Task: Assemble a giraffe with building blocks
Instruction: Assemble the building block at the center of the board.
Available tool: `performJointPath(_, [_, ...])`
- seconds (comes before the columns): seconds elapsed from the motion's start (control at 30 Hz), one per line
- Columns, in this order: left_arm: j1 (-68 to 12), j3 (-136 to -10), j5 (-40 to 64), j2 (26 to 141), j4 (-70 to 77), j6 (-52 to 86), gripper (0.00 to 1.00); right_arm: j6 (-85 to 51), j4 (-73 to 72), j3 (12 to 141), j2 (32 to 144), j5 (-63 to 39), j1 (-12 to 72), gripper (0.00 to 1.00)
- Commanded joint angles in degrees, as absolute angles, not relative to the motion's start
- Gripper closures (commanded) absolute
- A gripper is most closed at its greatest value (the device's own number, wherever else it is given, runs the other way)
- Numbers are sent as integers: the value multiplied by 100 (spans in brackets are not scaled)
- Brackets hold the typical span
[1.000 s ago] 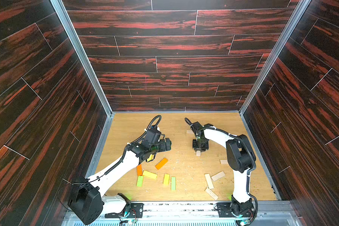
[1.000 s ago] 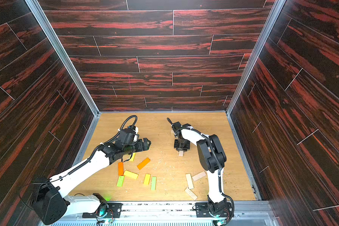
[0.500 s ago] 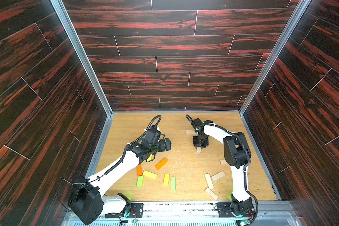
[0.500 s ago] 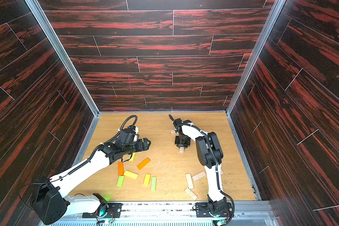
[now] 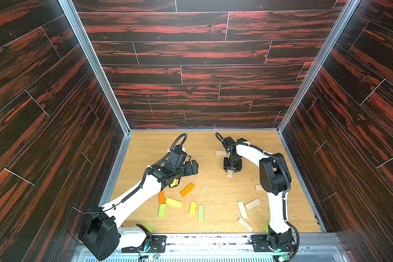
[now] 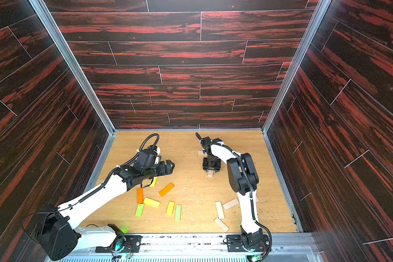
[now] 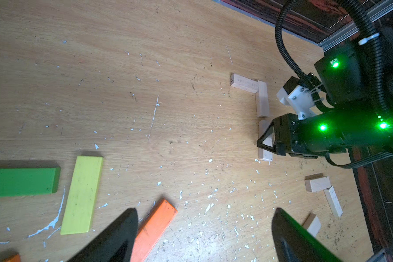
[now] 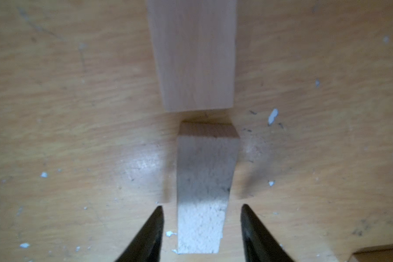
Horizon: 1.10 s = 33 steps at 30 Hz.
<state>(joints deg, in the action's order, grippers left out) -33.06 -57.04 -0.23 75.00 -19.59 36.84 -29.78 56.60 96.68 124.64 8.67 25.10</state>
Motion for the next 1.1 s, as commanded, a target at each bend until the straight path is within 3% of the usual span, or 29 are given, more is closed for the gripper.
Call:
performJointPath(0.0, [-3292,-5810,-83,7508,-1942,3604,5,-2952,5827,9728,12706,791,2540,55])
performJointPath(0.33, [-3293,-5784,-86,7506,-1933,3631,5,-2849,5949,9868,12833,800,2584,66])
performJointPath(1.07, [-3289,-5757,-136,7520,-1934,3639,5,-2762,6084,10232,13095,1002,2514,68])
